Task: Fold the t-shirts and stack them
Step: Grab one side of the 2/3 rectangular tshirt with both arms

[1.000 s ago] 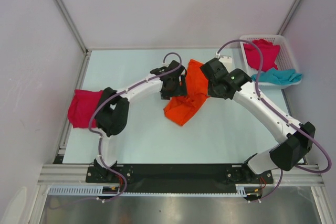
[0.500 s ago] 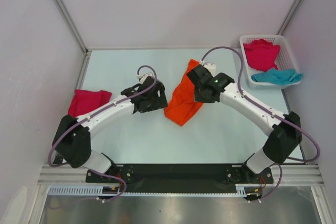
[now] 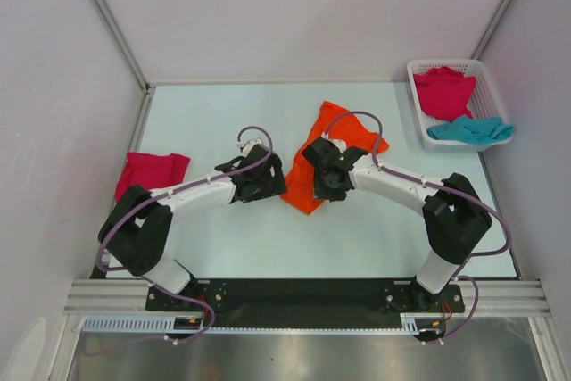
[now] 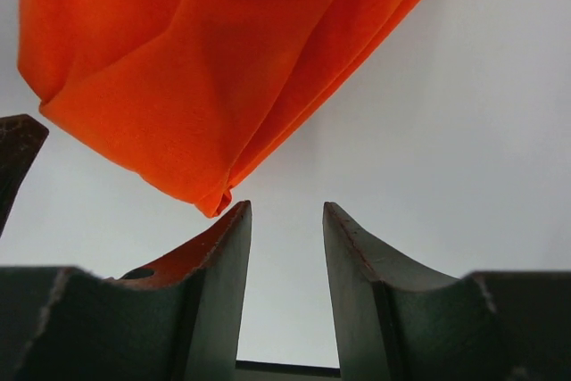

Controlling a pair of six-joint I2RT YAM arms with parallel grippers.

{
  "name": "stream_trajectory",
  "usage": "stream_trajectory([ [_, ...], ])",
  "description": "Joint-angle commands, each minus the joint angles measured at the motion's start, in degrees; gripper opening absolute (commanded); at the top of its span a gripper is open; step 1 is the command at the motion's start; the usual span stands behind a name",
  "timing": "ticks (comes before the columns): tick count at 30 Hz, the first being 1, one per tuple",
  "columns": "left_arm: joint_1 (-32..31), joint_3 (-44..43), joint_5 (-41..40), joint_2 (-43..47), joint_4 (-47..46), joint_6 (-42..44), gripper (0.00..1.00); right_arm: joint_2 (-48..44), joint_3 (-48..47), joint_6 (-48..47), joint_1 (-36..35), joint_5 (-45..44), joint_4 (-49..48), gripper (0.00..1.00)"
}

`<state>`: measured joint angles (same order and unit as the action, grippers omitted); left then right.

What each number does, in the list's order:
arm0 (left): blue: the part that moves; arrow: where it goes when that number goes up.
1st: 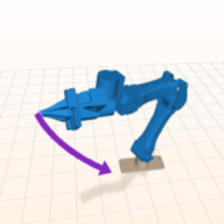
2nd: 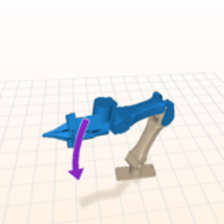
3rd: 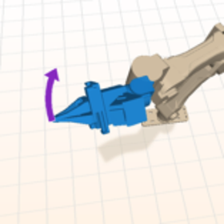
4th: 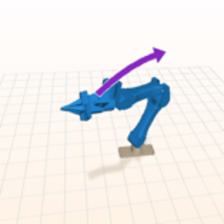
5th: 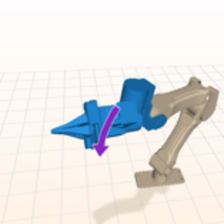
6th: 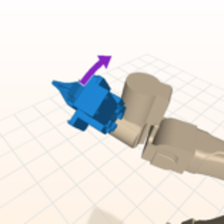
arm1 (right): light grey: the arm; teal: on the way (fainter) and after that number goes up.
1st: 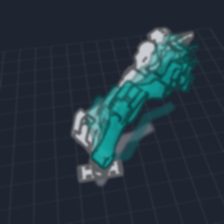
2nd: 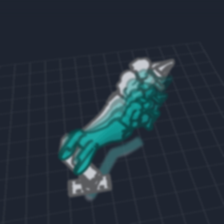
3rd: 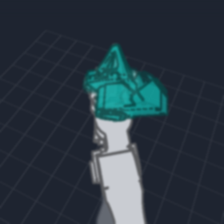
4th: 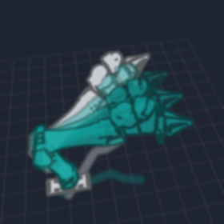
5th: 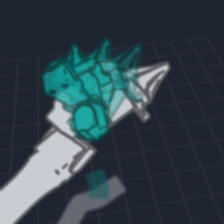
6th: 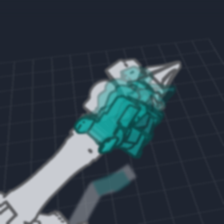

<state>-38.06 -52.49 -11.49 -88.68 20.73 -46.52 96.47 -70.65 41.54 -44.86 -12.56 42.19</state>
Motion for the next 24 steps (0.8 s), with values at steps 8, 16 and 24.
stream_trajectory([
  [8,0.4,0.1,2.2,-6.0,-6.8,-1.5,0.84,4.1,-0.5,4.2,-4.6,0.8,-3.3,0.44],
  [16,0.4,-1.6,1.4,-4.6,-5.0,-1.5,0.84,4.9,-3.5,4.1,-6.1,-1.6,-0.6,0.44],
  [24,0.4,-3.7,0.6,-4.3,-2.7,-1.7,0.84,7.5,-3.1,4.3,-6.4,-1.5,-2.5,0.44],
])
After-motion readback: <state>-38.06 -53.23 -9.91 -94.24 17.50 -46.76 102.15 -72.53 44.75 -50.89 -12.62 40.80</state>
